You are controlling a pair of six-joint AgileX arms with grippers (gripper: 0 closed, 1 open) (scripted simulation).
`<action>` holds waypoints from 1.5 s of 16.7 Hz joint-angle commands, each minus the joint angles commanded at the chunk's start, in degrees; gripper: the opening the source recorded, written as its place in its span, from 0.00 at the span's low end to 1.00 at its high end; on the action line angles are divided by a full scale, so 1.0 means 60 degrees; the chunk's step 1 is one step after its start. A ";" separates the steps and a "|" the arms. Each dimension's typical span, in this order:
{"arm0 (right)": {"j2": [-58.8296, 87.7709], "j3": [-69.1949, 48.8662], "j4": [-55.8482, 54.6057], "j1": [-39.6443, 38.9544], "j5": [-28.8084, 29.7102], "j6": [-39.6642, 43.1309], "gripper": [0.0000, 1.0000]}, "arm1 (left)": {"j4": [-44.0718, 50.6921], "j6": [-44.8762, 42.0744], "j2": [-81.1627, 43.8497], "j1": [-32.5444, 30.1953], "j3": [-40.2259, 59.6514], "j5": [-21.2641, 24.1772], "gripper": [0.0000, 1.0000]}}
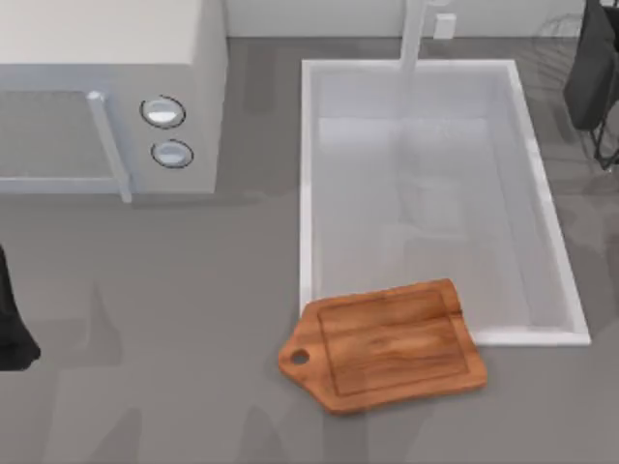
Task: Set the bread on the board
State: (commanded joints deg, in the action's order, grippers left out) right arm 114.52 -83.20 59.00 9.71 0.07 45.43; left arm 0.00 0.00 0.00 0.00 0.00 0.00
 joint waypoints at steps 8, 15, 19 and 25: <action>-0.0604 -0.1141 0.1666 0.0003 -0.0003 0.0003 0.00 | 0.0000 0.0000 0.0000 0.0000 0.0000 0.0000 1.00; -0.0243 -0.1279 0.1705 -0.1083 -0.0013 0.1522 0.00 | 0.0000 0.0000 0.0000 0.0000 0.0000 0.0000 1.00; 0.0152 -0.1434 0.1718 -0.2861 -0.0031 0.4531 0.00 | 0.0000 0.0000 0.0000 0.0000 0.0000 0.0000 1.00; 0.0561 -0.1514 0.1536 -0.6021 -0.0096 1.0674 0.00 | 0.0000 0.0000 0.0000 0.0000 0.0000 0.0000 1.00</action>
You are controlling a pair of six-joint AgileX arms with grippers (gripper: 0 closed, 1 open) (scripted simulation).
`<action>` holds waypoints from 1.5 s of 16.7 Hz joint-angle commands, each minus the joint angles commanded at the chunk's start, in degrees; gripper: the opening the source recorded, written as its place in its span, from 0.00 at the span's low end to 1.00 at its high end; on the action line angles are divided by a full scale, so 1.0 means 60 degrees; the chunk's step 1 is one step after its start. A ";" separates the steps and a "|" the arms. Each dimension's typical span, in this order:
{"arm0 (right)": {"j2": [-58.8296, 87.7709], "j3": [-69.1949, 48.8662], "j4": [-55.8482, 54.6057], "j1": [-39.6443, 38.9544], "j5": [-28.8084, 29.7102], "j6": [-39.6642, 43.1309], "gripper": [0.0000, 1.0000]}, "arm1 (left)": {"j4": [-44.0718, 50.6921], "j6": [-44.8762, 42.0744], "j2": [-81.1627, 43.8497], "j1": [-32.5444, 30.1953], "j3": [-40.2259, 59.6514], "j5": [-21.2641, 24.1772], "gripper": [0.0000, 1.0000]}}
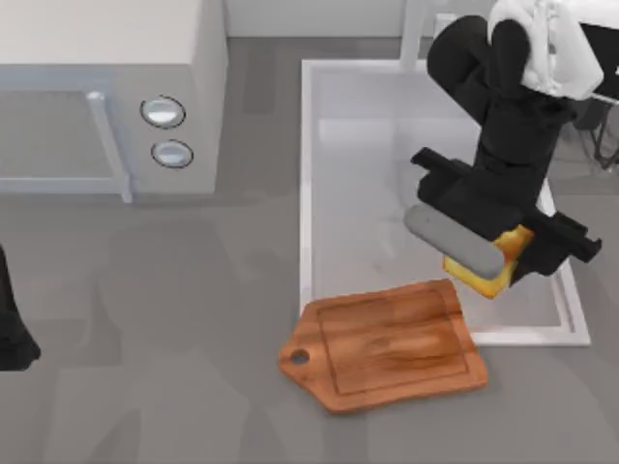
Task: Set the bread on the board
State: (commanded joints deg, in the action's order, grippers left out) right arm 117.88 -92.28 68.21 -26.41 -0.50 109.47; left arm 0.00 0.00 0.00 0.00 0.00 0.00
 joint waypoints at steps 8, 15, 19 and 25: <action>-0.0119 0.0024 -0.0515 -0.2753 0.0063 0.4264 0.00 | 0.0000 0.0000 0.0000 0.0000 0.0000 0.0000 1.00; -0.0091 0.0083 -0.0601 -0.2788 0.0070 0.4331 0.00 | 0.0000 0.0000 0.0000 0.0000 0.0000 0.0000 1.00; 0.0042 0.0421 -0.1065 -0.2798 0.0070 0.4327 0.00 | 0.0000 0.0000 0.0000 0.0000 0.0000 0.0000 1.00; 0.0213 0.0920 -0.1809 -0.2826 0.0055 0.4347 0.00 | 0.0000 0.0000 0.0000 0.0000 0.0000 0.0000 1.00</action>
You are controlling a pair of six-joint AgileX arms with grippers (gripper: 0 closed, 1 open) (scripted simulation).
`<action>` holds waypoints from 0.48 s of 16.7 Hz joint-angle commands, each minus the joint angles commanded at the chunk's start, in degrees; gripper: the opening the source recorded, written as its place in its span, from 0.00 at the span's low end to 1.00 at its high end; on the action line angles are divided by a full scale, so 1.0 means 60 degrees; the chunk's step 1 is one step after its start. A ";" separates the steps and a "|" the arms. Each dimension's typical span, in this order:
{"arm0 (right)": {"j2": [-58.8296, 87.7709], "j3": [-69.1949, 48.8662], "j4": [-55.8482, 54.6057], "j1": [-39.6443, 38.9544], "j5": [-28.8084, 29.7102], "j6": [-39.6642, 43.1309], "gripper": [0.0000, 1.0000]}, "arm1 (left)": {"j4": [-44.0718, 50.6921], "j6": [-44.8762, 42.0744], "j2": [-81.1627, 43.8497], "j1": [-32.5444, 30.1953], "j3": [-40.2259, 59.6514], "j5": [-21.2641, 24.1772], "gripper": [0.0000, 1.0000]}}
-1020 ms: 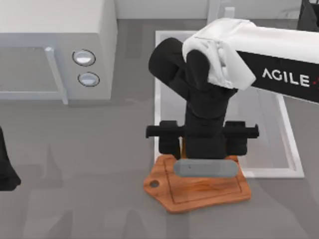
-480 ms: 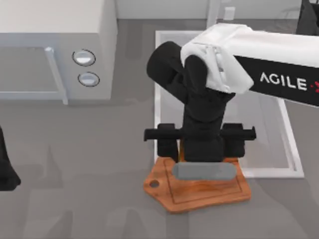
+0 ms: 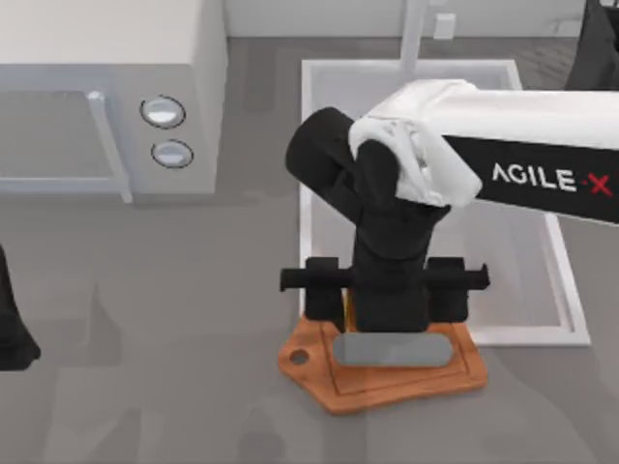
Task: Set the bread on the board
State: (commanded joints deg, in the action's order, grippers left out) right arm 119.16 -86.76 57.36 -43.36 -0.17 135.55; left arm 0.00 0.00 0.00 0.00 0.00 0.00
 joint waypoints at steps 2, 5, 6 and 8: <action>0.0067 0.0143 -0.0221 -0.0006 0.0014 0.0006 0.00 | 0.0000 0.0000 0.0000 0.0000 0.0000 0.0000 1.00; 0.0107 0.0187 -0.0261 -0.0008 0.0018 0.0010 0.00 | 0.0000 0.0000 0.0000 0.0000 0.0000 0.0000 1.00; 0.0107 0.0187 -0.0261 -0.0008 0.0018 0.0010 0.00 | 0.0000 0.0000 0.0000 0.0000 0.0000 0.0000 1.00; 0.0107 0.0187 -0.0261 -0.0008 0.0018 0.0010 0.15 | 0.0000 0.0000 0.0000 0.0000 0.0000 0.0000 1.00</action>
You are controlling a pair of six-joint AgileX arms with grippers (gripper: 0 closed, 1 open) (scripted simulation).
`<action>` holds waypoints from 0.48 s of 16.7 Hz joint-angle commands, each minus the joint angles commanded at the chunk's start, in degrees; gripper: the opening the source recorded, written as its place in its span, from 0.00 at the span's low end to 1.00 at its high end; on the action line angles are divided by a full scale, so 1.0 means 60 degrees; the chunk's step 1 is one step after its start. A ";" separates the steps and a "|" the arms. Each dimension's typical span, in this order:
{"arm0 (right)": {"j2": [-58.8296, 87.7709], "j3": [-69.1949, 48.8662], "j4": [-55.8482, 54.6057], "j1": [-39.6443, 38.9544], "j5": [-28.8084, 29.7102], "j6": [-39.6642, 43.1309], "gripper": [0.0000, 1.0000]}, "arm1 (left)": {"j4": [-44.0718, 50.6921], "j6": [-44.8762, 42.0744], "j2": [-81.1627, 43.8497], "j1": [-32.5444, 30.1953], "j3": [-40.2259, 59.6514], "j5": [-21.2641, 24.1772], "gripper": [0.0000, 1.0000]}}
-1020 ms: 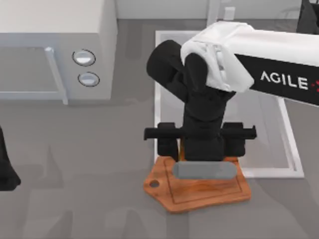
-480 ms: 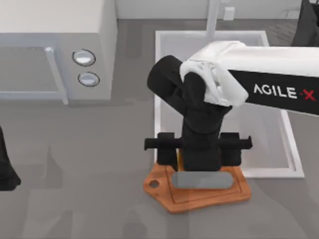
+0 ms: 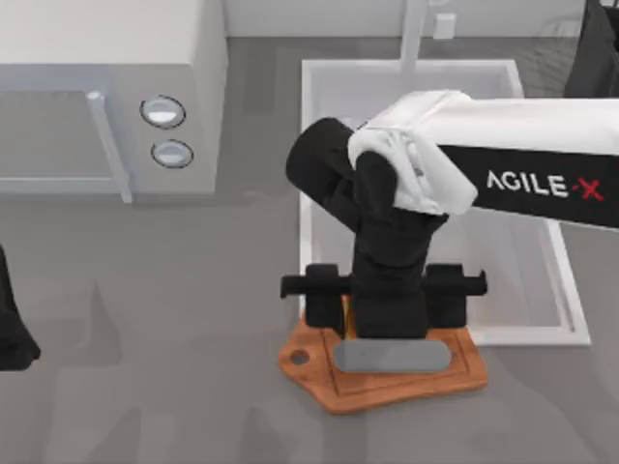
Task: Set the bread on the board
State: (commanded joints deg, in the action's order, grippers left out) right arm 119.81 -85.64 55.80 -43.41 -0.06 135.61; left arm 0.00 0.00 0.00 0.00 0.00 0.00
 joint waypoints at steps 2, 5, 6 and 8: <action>0.0000 0.0000 0.0000 0.0000 0.0000 0.0000 0.30 | 0.0000 0.0000 0.0000 0.0000 0.0000 0.0000 1.00; 0.0000 0.0000 0.0000 0.0000 0.0000 0.0000 0.53 | 0.0000 0.0000 0.0000 0.0000 0.0000 0.0000 1.00; 0.0000 0.0000 0.0000 0.0000 0.0000 0.0000 0.60 | 0.0000 0.0000 0.0000 0.0000 0.0000 0.0000 1.00; 0.0000 0.0000 0.0000 0.0000 0.0000 0.0000 0.75 | 0.0000 0.0000 0.0000 0.0000 0.0000 0.0000 1.00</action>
State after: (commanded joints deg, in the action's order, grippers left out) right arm 119.81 -85.64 55.80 -43.41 -0.06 135.61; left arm 0.00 0.00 0.00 0.00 0.00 0.00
